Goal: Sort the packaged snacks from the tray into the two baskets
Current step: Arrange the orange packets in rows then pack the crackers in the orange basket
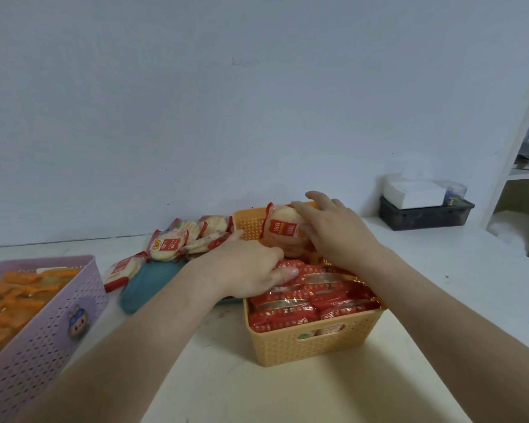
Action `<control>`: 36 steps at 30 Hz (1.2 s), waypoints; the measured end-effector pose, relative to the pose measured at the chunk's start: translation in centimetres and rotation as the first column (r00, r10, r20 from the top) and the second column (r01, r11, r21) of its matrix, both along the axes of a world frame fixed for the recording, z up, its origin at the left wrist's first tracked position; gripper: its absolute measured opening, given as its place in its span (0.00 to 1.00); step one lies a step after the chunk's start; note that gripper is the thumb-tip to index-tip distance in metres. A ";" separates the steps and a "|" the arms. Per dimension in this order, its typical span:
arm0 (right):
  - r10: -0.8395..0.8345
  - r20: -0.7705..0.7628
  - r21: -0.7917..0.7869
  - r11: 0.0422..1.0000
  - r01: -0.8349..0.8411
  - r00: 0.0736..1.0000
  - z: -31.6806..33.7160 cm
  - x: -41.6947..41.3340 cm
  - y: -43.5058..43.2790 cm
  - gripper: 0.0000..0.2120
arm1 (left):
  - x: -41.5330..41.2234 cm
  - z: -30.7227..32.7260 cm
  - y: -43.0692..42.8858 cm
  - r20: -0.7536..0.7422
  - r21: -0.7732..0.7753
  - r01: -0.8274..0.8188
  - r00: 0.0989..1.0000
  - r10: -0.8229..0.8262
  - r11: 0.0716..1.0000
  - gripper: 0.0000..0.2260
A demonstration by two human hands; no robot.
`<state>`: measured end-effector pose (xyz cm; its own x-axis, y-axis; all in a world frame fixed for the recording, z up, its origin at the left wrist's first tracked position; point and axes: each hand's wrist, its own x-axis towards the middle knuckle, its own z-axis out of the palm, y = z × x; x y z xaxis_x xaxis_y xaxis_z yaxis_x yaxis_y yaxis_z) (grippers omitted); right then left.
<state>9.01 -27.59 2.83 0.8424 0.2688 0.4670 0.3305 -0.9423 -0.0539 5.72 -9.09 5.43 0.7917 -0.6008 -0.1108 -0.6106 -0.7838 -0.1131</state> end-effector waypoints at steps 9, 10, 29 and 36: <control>0.179 0.100 0.240 0.950 -0.198 0.979 0.6 -1.2 0.4 0.20 | 0.5 -0.4 0.3 -0.070 -0.179 0.010 0.997 -0.023 0.984 0.22; 0.177 0.096 0.313 0.929 -0.199 0.979 0.7 -1.3 0.4 0.20 | 0.3 -0.3 0.2 -0.076 -0.102 -0.001 0.997 -0.006 0.995 0.25; 0.053 -0.119 0.318 0.948 -0.013 0.991 3.5 -0.5 0.7 0.13 | 0.2 -0.9 1.7 0.069 -0.539 -0.072 0.989 0.129 0.839 0.22; -0.141 -0.051 -0.187 0.974 0.130 0.989 1.0 0.4 0.8 0.17 | 0.1 -1.0 1.3 0.129 -0.315 -0.040 0.988 0.085 0.948 0.14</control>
